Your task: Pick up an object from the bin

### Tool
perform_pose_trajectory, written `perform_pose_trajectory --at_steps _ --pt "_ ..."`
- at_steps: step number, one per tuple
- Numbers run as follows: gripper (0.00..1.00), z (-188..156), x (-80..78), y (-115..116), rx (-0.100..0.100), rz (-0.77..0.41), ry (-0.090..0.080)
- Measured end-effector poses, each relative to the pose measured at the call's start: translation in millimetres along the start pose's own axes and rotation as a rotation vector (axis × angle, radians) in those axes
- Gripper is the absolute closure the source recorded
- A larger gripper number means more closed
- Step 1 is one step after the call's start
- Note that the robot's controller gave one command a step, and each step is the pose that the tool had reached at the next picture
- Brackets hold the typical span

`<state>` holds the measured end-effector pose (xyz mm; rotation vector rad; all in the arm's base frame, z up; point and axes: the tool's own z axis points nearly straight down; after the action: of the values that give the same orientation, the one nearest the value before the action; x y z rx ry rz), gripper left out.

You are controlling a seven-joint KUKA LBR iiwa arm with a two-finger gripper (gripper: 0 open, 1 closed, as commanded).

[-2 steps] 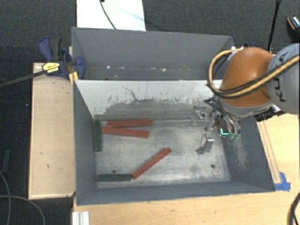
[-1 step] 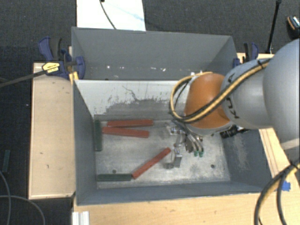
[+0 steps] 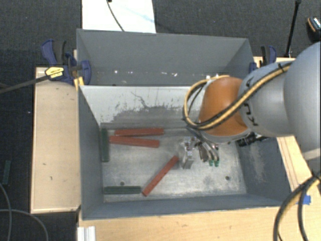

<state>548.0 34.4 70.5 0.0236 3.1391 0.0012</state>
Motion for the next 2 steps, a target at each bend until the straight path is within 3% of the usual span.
perform_pose_trajectory --at_steps 1,2 --pt "1.00 -8.0 -27.5 88.7 -0.003 0.192 -0.001" --pt "0.00 -7.7 -27.3 85.8 0.000 0.192 0.000"
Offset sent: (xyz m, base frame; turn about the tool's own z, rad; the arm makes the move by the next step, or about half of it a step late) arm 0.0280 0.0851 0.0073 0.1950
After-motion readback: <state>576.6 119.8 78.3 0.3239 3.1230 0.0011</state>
